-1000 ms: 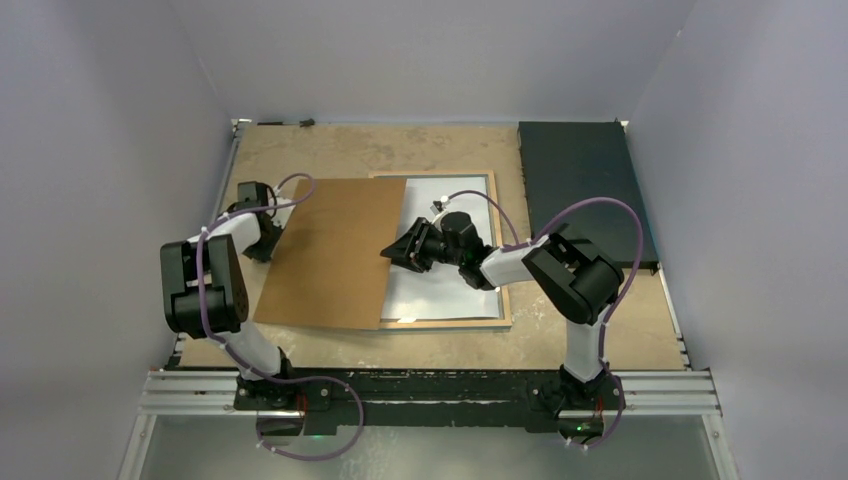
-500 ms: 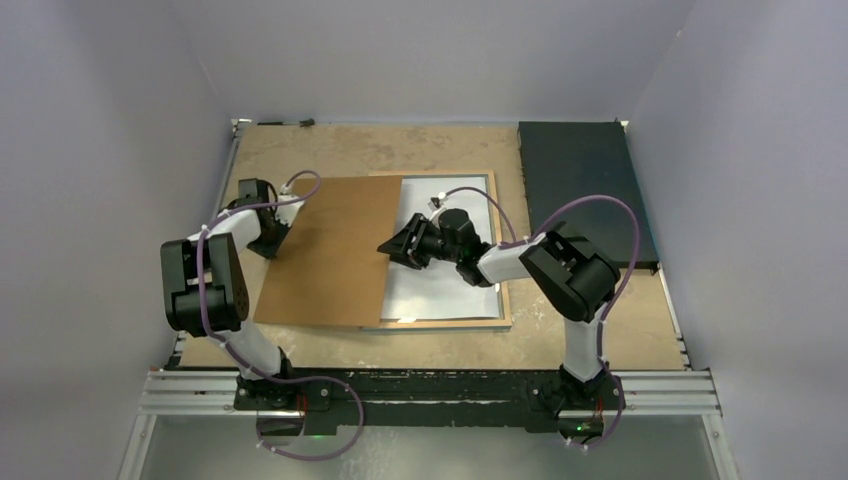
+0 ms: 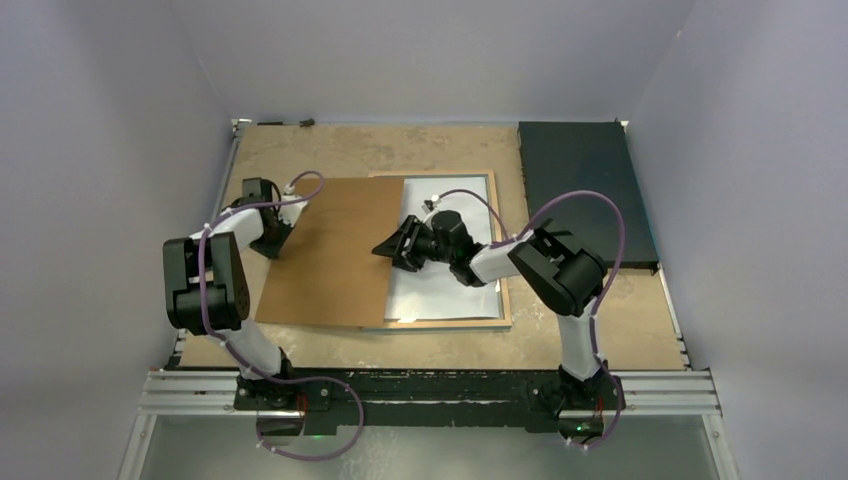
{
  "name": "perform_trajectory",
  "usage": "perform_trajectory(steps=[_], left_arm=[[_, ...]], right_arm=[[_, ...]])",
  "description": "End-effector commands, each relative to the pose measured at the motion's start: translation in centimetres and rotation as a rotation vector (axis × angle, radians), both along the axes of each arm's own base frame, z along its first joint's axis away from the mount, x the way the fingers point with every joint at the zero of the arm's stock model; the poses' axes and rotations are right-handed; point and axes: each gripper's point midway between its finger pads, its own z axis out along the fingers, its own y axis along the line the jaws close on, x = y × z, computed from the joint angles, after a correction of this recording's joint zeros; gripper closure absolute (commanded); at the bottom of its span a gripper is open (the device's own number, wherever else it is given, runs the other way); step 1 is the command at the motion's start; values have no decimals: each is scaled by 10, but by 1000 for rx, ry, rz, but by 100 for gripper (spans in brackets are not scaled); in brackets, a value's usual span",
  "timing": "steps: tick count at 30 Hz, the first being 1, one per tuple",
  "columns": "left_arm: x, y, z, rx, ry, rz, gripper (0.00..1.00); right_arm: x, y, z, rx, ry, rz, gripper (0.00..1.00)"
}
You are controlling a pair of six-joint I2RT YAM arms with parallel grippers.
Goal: Put the photo into the frame
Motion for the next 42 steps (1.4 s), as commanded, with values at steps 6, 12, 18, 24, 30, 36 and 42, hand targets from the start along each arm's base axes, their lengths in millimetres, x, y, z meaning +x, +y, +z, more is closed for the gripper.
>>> perform_trajectory(steps=[6,12,18,24,30,36,42], left_arm=[[-30,-45,-26,-192,132,-72,97],[11,-49,68,-195,-86,-138,64],[32,-79,207,-301,-426,-252,15],[-9,-101,267,-271,-594,-469,8],[-50,-113,313,-175,-747,-643,6],[-88,-121,338,-66,-795,-821,6],[-109,-120,318,112,-810,-996,7]], right_arm=[[-1,29,42,79,-78,54,75],[1,31,77,90,-120,62,100],[19,54,138,180,-170,75,100],[37,62,212,233,-222,81,100],[69,50,261,279,-214,36,100],[89,27,289,274,-212,-15,100],[88,15,303,307,-182,-21,100]])
